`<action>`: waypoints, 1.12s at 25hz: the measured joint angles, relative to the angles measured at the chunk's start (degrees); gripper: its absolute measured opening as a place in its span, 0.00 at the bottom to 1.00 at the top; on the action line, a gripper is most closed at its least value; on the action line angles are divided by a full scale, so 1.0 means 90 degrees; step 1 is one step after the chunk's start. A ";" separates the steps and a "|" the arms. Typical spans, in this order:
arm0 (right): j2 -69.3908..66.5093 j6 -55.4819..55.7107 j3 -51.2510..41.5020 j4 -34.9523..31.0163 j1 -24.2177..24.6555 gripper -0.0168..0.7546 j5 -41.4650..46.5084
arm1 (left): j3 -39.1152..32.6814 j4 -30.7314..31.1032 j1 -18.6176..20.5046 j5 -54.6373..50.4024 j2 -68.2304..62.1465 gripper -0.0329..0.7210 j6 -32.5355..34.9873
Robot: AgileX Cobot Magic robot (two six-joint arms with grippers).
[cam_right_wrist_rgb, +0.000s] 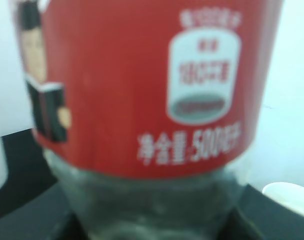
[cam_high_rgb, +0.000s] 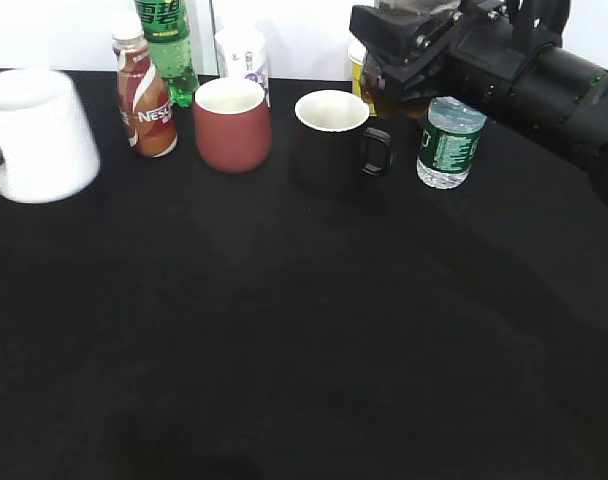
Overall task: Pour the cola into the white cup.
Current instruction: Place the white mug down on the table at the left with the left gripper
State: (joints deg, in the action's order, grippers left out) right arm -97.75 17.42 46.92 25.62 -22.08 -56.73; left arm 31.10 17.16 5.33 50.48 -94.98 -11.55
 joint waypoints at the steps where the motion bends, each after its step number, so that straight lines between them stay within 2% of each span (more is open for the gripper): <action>1: 0.0000 0.0000 0.0000 0.0000 0.0000 0.52 0.0000 | 0.0218 -0.0096 0.0048 -0.0007 -0.0295 0.09 0.0104; 3: 0.0000 0.0000 0.0000 0.0000 0.0000 0.52 0.0000 | 0.0688 -0.0593 0.0055 0.0179 -0.0919 0.09 0.0452; 6: 0.0000 0.0000 0.0000 -0.0002 0.0000 0.52 0.0000 | 0.1739 -0.0886 0.0074 0.0224 -0.1925 0.09 0.0631; 12: 0.0000 0.0000 0.0000 -0.0008 0.0000 0.52 0.0000 | 0.3979 -0.0946 0.0023 -0.0049 -0.3556 0.09 0.0633; 17: 0.0000 0.0000 0.0000 -0.0046 0.0000 0.52 0.0000 | 0.5037 -0.0988 -0.0102 -0.0553 -0.4117 0.09 0.0392; 20: 0.0000 0.0000 0.0000 -0.0046 0.0000 0.52 0.0000 | 0.5103 -0.0994 -0.0102 -0.0603 -0.4153 0.11 0.0322; 21: 0.0000 0.0000 0.0000 -0.0046 0.0000 0.52 0.0000 | 0.5103 -0.0994 -0.0102 -0.0616 -0.4153 0.17 0.0301; 23: 0.0000 0.0000 0.0000 -0.0046 0.0000 0.52 0.0000 | 0.4940 -0.0988 -0.0107 -0.0577 -0.4058 0.38 0.0279; 24: 0.0000 0.0000 0.0000 -0.0051 0.0000 0.52 0.0000 | 0.4827 -0.0994 -0.0107 -0.0547 -0.3953 0.44 0.0271; 28: 0.0000 -0.0006 0.0000 -0.0100 0.0000 0.52 0.0000 | 0.4122 -0.0973 -0.0107 -0.0527 -0.3591 0.47 0.0271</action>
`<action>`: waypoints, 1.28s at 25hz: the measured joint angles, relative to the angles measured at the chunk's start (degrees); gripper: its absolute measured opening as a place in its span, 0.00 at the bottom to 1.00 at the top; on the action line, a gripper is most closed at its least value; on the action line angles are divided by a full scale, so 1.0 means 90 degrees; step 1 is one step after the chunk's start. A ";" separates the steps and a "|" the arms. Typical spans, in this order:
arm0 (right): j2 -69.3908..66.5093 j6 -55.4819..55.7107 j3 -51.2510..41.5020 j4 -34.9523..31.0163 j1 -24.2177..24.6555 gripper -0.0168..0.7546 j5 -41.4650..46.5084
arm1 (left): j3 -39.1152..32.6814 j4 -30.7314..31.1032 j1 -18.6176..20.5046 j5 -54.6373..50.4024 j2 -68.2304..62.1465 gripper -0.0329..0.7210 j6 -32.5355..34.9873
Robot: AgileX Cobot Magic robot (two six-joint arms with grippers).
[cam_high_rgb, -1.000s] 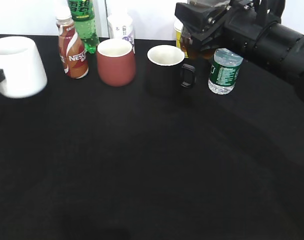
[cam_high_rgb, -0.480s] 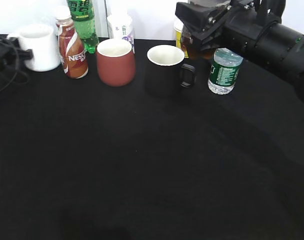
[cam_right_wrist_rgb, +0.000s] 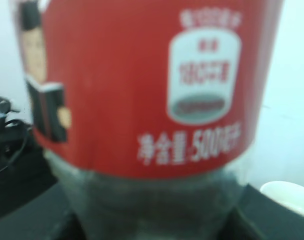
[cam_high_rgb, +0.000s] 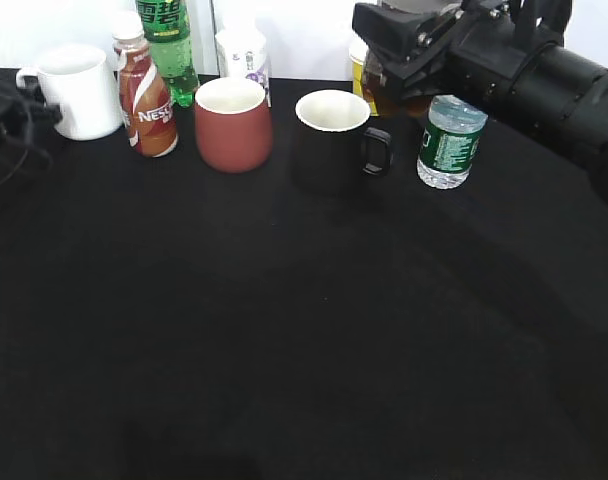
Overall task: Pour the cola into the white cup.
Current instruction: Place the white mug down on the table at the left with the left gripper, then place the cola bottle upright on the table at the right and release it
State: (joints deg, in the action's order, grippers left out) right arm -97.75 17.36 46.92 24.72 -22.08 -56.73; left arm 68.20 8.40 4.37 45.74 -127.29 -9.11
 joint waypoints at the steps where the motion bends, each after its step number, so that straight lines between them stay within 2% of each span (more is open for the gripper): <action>1: 0.0000 0.0000 0.0000 -0.0002 0.0000 0.52 0.0000 | -0.0301 0.0000 0.0000 0.0024 0.0163 0.47 0.0000; 3: 0.0000 0.0000 0.0000 -0.0013 0.0000 0.52 0.0000 | -0.1019 0.0000 0.0000 0.0203 0.0595 0.47 0.0000; 6: 0.0000 0.0000 0.0000 -0.0007 0.0000 0.52 0.0000 | -0.2612 0.0007 0.0000 0.1240 0.1560 0.47 0.0000; 8: 0.0106 0.0000 -0.0110 0.0006 0.0000 0.52 0.0002 | -0.3564 0.0027 0.0000 0.1485 0.2284 0.47 0.0000; 10: 0.0458 0.0000 -0.0567 -0.0025 0.0000 0.52 0.0002 | -0.4211 0.0027 -0.0031 0.1500 0.2911 0.47 0.0000; 12: 0.0977 -0.0194 -0.1273 -0.0347 0.0000 0.52 0.0002 | -0.4629 0.0038 -0.0274 0.1502 0.3368 0.47 0.0000; 13: 0.1265 -0.0443 -0.1688 -0.0799 0.0000 0.52 0.0008 | -0.4790 0.0040 -0.0458 0.1448 0.3525 0.47 0.0000; 16: 0.2147 -0.1724 -0.2790 -0.2933 0.0000 0.52 0.0011 | -0.5046 0.0052 -0.1073 0.1367 0.3745 0.47 0.0000; 19: 0.2309 -0.2970 -0.3194 -0.5033 0.0000 0.52 0.0008 | -0.5058 0.0069 -0.1384 0.1358 0.3749 0.47 0.0000; 23: 0.1059 -0.3291 -0.2908 -0.6259 0.0008 0.52 -0.1140 | -0.5058 0.0286 -0.1389 0.1358 0.3765 0.47 0.0000; 25: 0.0113 -0.3308 -0.2205 -0.6322 0.0232 0.52 -0.1147 | -0.5058 0.0314 -0.1389 0.1358 0.3767 0.47 0.0000; 26: -0.0235 -0.3282 -0.1826 -0.6181 0.0496 0.52 -0.1147 | -0.5058 0.0314 -0.1389 0.1358 0.3767 0.47 0.0000; 27: -0.0518 -0.3019 -0.1471 -0.5723 0.0845 0.52 -0.1147 | -0.5058 0.0314 -0.1389 0.1358 0.3767 0.47 0.0000; 30: -0.1051 -0.1784 -0.0755 -0.3300 0.2126 0.52 -0.0840 | -0.5058 0.0321 -0.1389 0.1453 0.3767 0.47 0.0000; 32: -0.1556 -0.1309 -0.0322 -0.2132 0.2701 0.52 -0.0763 | -0.5058 0.0321 -0.1389 0.1510 0.3767 0.47 0.0000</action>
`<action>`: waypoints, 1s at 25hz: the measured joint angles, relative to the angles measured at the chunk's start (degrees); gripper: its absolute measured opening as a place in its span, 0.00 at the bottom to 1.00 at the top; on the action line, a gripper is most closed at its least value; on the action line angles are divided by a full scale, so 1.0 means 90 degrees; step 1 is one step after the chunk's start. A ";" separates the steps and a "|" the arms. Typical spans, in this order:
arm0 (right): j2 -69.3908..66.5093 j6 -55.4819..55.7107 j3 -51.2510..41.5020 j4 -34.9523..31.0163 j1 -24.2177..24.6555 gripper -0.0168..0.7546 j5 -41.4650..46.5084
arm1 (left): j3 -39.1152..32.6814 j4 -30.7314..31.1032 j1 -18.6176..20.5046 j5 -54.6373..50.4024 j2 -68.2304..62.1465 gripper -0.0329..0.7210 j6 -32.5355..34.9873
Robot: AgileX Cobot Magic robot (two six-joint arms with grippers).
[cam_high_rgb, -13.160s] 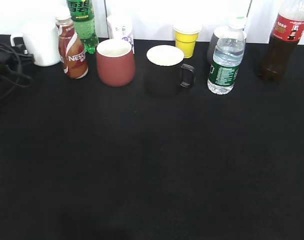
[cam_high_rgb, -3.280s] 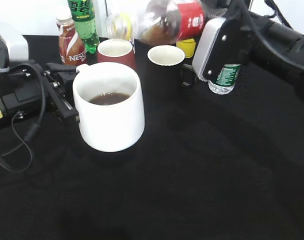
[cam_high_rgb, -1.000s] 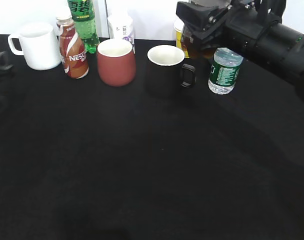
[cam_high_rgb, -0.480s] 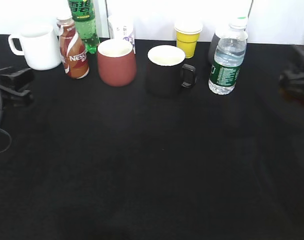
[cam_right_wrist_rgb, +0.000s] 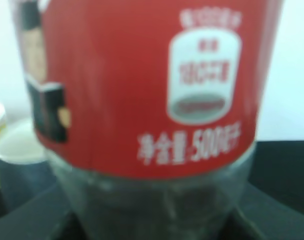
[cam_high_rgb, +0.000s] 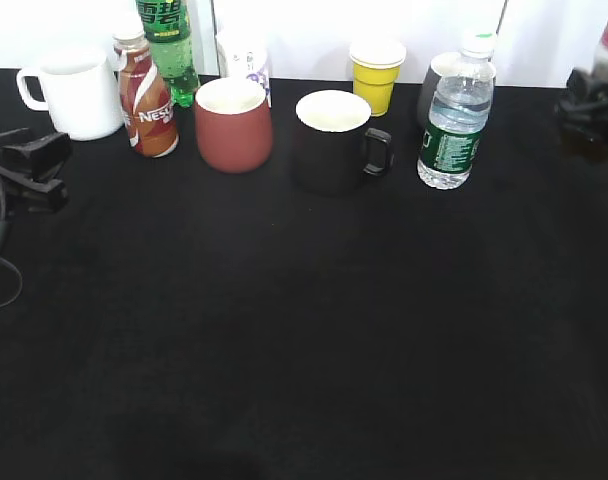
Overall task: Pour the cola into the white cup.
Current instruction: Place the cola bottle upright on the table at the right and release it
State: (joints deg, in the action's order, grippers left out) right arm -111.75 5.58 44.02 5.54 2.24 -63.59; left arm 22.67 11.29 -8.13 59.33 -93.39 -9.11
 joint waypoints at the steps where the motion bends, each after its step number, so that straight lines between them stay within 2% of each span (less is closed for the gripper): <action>1: -0.0270 0.0097 0.0257 0.0376 0.0148 0.52 0.0000 | 0.0000 0.0000 0.0000 0.0004 0.0000 0.47 0.0000; 5: -0.1387 0.0437 0.1469 0.1370 0.0234 0.52 0.0000 | 0.0000 0.0237 0.0000 0.0020 0.0000 0.47 0.0000; 9: -0.1855 0.0479 0.1823 0.1468 0.0234 0.53 -0.0126 | 0.0000 0.0274 0.0000 0.0020 0.0000 0.47 0.0000; 13: -0.1863 0.0507 0.1823 0.1474 0.0234 0.78 0.0051 | 0.0000 0.0280 0.0000 0.0020 0.0000 0.47 0.0000; 17: -0.1413 0.0572 0.1180 0.1427 0.0234 0.81 0.0249 | 0.0000 0.0280 0.0000 0.0020 0.0000 0.47 0.0000; 19: -0.1137 0.0498 0.0641 0.1115 0.0234 0.81 0.0299 | 0.0000 0.0280 0.0000 0.0020 0.0000 0.47 0.0000; 22: -0.0515 0.0250 -0.0230 0.1097 0.0234 0.80 0.0507 | 0.0000 0.0280 0.0000 -0.0078 0.0049 0.47 0.0000; 23: -0.0168 0.0250 -0.0433 0.1192 0.0234 0.80 0.0739 | 0.0000 0.0280 0.0000 -0.0433 0.0228 0.47 0.0000; 25: 0.0644 0.0867 -0.0556 0.1848 0.0234 0.79 0.1947 | 0.0013 0.0280 -0.0002 -0.1680 0.0955 0.47 0.0000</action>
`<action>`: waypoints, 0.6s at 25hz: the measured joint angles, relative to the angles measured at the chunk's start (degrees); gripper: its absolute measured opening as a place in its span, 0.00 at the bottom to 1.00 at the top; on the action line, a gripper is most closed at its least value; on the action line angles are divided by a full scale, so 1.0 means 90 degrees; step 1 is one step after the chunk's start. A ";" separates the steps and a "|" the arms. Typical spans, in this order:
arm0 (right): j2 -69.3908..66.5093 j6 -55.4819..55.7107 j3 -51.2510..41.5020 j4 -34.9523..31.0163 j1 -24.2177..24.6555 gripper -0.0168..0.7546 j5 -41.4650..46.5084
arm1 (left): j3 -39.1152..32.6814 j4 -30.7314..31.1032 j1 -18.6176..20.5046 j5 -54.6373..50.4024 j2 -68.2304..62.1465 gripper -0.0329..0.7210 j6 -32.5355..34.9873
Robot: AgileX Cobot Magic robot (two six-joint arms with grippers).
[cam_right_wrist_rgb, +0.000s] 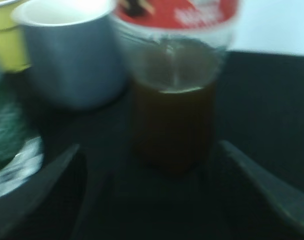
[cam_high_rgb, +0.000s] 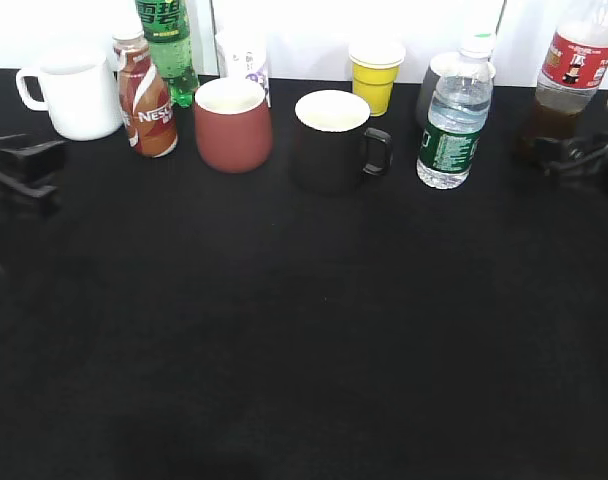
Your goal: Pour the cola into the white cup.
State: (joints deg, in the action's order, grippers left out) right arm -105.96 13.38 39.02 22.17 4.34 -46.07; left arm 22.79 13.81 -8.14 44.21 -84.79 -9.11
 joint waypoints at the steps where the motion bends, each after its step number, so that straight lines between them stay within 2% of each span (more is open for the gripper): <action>1: 0.0489 0.0715 0.0000 0.0767 0.0000 0.79 0.0743 | 0.0111 0.0000 0.0000 -0.0845 0.0408 0.47 0.0000; 3: 0.1266 0.2790 0.0000 0.2702 -0.0161 0.79 0.2392 | 0.0568 -0.0007 0.0000 -0.3079 0.1226 0.47 0.0000; 4: 0.1516 0.3506 -0.0002 0.3269 -0.0365 0.79 0.3288 | 0.0831 -0.0049 0.0000 -0.4246 0.1564 0.47 0.0000; 6: 0.1975 0.4019 -0.0002 0.3509 -0.0998 0.79 0.5067 | 0.1216 -0.0576 0.0000 -0.6007 0.2147 0.47 0.0000; 7: 0.2220 0.4055 -0.0002 0.3408 -0.1480 0.79 0.5836 | 0.1331 -0.0801 0.0000 -0.6683 0.2473 0.47 0.0000; 8: 0.2460 0.3910 0.0014 0.3021 -0.1944 0.79 0.6532 | 0.1412 -0.0887 0.0000 -0.7351 0.2769 0.47 0.0000; 9: 0.2606 0.3396 0.0137 0.2177 -0.2404 0.79 0.7418 | 0.1484 -0.0916 0.0000 -0.7912 0.3084 0.47 0.0000; 11: 0.2770 0.1484 0.0643 0.0139 -0.2958 0.79 0.9021 | 0.1612 -0.0974 0.0000 -0.8985 0.3758 0.47 0.0023; 13: 0.3313 -0.0169 0.1125 -0.1529 -0.3086 0.79 1.0072 | 0.1760 -0.1534 0.0000 -1.0247 0.4696 0.47 0.0476; 15: 0.4381 -0.0538 0.1227 -0.1974 -0.3086 0.79 1.0829 | 0.1792 -0.2132 0.0000 -1.1357 0.5365 0.47 0.0777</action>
State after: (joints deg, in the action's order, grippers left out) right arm -66.53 8.54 50.06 4.40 -23.43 51.39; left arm 38.92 -5.38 -8.14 -58.01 -36.50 -2.12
